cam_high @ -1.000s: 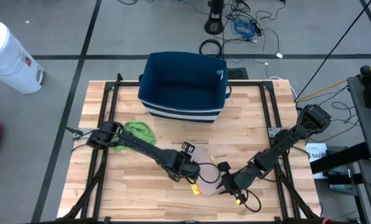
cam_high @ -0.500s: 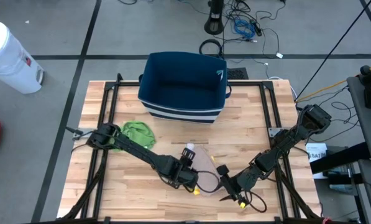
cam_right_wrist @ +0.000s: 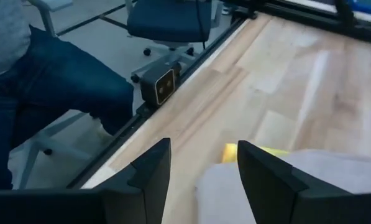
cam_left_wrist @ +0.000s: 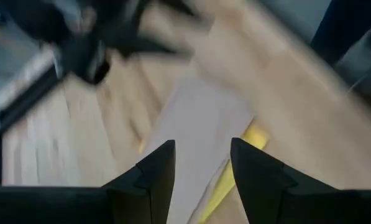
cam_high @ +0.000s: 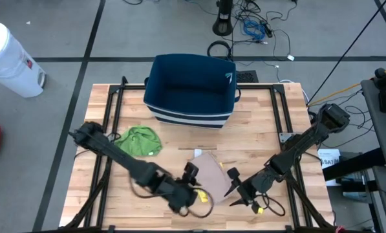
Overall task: Fold towel
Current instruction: Move the stacked towels to the right of the table
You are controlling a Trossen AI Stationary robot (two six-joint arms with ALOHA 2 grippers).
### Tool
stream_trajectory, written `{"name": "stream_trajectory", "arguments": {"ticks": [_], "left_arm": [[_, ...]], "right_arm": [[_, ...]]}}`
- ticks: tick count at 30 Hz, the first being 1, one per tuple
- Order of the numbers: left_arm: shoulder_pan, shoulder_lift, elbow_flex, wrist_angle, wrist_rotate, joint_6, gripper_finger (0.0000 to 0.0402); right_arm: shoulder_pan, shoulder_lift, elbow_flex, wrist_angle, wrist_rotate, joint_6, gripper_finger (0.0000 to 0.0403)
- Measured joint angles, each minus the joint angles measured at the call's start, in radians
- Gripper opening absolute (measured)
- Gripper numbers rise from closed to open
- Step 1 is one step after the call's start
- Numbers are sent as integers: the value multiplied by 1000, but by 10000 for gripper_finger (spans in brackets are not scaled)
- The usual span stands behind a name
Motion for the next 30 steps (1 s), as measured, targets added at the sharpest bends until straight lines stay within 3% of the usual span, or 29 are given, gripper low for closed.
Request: {"name": "stream_trajectory", "arguments": {"ticks": [6,12,17,21,30], "left_arm": [[-99,-103,1,114,6,18,161],[-183,-124,1,163,6,14,161],[-198,-124,-75,163,-8,-106,161],[-194,-123,-181,219,-16,-195,160],[-153,-122,-441,540,-28,-241,160]], "right_arm": [[-10,-172,0,-130,6,-36,171],[-10,-377,0,-188,-1,-142,171],[-11,-498,0,-209,-151,-199,171],[-10,-517,0,-210,-289,-206,171],[-5,-401,-48,-144,-426,-183,166]]}}
